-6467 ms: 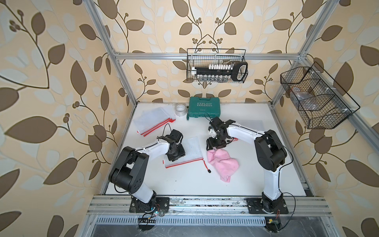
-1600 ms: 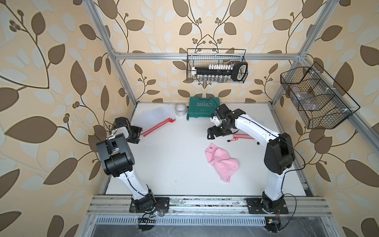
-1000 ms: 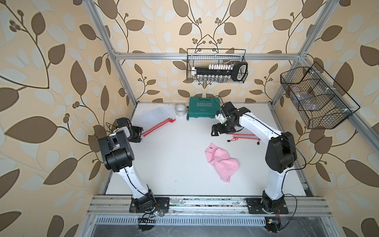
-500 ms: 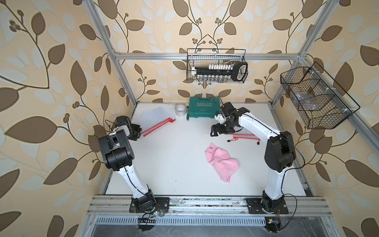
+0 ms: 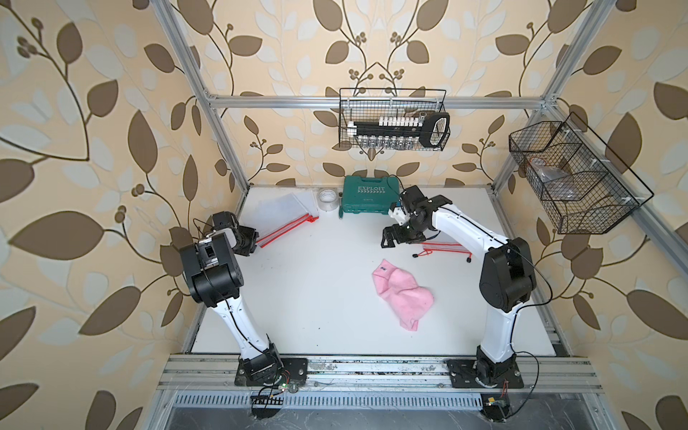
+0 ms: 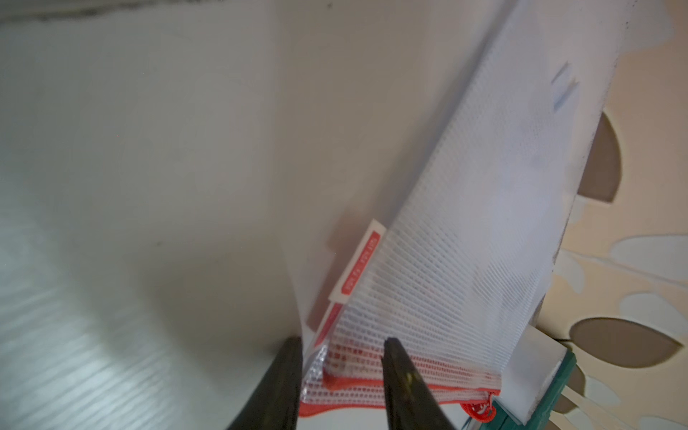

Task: Wipe the document bag
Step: Move the document bag.

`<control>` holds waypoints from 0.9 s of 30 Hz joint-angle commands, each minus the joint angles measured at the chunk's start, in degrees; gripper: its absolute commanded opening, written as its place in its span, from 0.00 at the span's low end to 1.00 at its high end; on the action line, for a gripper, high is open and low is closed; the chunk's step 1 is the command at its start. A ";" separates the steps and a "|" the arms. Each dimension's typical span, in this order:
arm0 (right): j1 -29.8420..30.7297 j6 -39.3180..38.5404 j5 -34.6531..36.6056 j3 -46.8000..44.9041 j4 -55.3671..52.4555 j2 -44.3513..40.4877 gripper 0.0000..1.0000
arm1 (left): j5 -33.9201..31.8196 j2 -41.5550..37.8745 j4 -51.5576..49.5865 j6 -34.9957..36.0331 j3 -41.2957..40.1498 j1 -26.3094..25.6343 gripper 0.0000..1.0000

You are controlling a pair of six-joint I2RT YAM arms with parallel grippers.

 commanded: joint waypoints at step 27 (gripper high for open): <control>2.20 0.02 -1.54 -0.89 -0.17 0.34 0.98 | 4.15 -11.78 -6.53 5.84 1.07 -0.13 0.00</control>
